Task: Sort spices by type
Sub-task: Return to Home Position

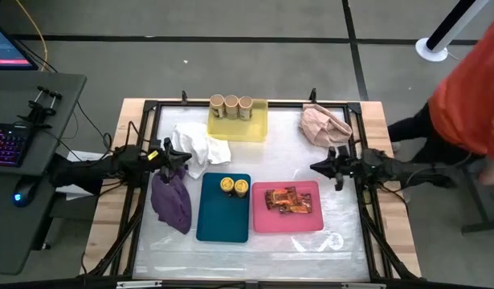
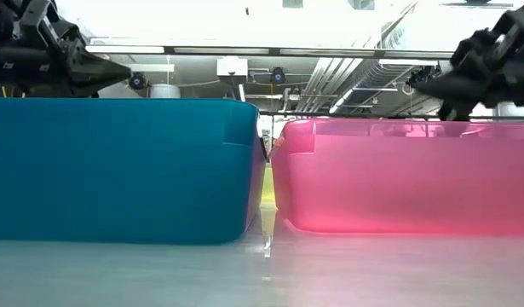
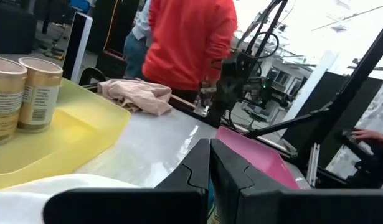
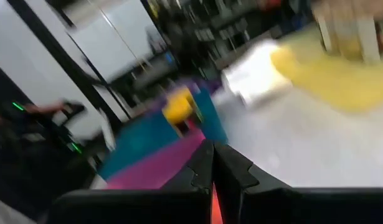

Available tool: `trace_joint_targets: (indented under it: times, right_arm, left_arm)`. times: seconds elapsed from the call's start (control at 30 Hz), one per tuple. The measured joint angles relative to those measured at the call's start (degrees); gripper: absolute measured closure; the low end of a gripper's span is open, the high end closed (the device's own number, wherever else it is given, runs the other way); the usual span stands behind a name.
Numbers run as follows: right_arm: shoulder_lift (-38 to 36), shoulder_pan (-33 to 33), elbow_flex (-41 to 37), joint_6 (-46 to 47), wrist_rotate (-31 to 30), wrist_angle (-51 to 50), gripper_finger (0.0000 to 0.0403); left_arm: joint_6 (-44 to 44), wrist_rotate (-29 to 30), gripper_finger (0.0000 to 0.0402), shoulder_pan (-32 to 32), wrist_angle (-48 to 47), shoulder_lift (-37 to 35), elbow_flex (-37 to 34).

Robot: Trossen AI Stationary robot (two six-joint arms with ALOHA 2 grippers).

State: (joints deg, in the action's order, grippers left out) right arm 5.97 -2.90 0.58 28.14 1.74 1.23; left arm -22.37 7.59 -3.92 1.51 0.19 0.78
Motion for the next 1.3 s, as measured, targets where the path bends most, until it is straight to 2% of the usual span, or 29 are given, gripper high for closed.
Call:
trace_joint_targets:
  times: [0.1, 0.23, 0.53, 0.83, 1.3]
  right_arm:
    - [-5.9, -0.3, 0.0, 0.1, 0.1, 0.8, 0.0402]
    - [-6.0, -0.3, 0.0, 0.0, 0.2, 5.6, 0.0402]
    - [-6.0, -0.3, 0.0, 0.3, 0.3, 3.7, 0.0402]
    - [-5.2, -0.3, 0.0, 0.3, 0.2, 3.6, 0.0402]
    - [-5.2, -0.3, -0.1, 0.3, 0.2, 3.7, 0.0402]
  left_arm:
    - [0.0, 0.0, 0.0401, 0.0, -0.1, 0.0, 0.0]
    - [0.0, 0.0, 0.0401, 0.0, 0.0, 0.0, 0.0]
    - [0.0, 0.0, 0.0401, 0.1, 0.0, 0.0, 0.0]
    - [0.0, 0.0, 0.0401, 3.8, 0.0, 0.0, 0.0]
    - [0.0, 0.0, 0.0401, 4.0, 0.0, 0.1, 0.0]
